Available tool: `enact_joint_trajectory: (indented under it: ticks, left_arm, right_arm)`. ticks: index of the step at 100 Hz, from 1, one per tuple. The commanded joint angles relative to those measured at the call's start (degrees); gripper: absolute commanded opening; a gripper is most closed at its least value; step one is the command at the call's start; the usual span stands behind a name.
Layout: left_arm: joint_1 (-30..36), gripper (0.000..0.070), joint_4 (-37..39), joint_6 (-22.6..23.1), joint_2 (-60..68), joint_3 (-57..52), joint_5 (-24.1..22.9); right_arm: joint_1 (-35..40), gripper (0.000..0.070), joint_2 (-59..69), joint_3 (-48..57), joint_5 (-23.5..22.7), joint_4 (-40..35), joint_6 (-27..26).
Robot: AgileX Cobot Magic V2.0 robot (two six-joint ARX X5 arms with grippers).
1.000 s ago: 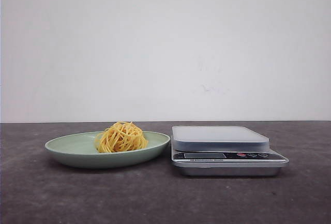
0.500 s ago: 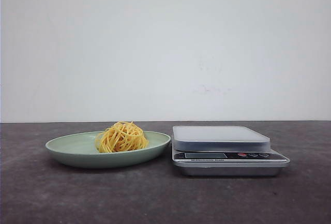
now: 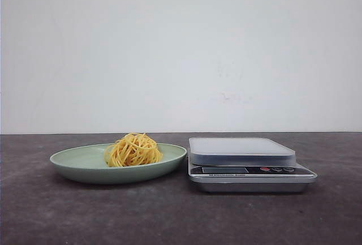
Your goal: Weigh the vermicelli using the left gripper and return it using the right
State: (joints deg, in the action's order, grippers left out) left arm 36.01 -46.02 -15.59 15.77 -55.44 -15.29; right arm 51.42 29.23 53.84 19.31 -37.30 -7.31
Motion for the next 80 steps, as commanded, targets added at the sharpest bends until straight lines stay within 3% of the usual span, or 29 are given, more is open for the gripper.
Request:
enact_joint_trajectory:
  ticks: [1, 42, 51, 69, 80]
  left_arm:
    - [0.2, 0.0, 0.9, 1.0, 0.3, -0.3, -0.2]
    - [-2.3, 0.0, 0.9, 1.2, -0.2, -0.3, 0.7]
    - [-8.2, 0.0, 2.6, 5.5, -0.3, 0.3, 0.5]
    - [-23.8, 0.0, 13.1, 6.4, -2.9, 8.9, 0.9]
    - [-30.1, 0.0, 20.7, 6.8, -6.0, 18.2, 1.9]
  right_arm:
    - [0.6, 0.0003, 0.2, 0.5, 0.2, 1.0, -0.2]
    - [0.6, 0.0003, 0.2, 0.5, 0.2, 1.3, -0.2]
    - [0.6, 0.0003, 0.2, 0.5, 0.2, 1.3, -0.2]
    - [0.6, 0.0003, 0.2, 0.5, 0.2, 1.3, -0.2]
    - [0.6, 0.0003, 0.2, 0.5, 0.2, 1.3, -0.2]
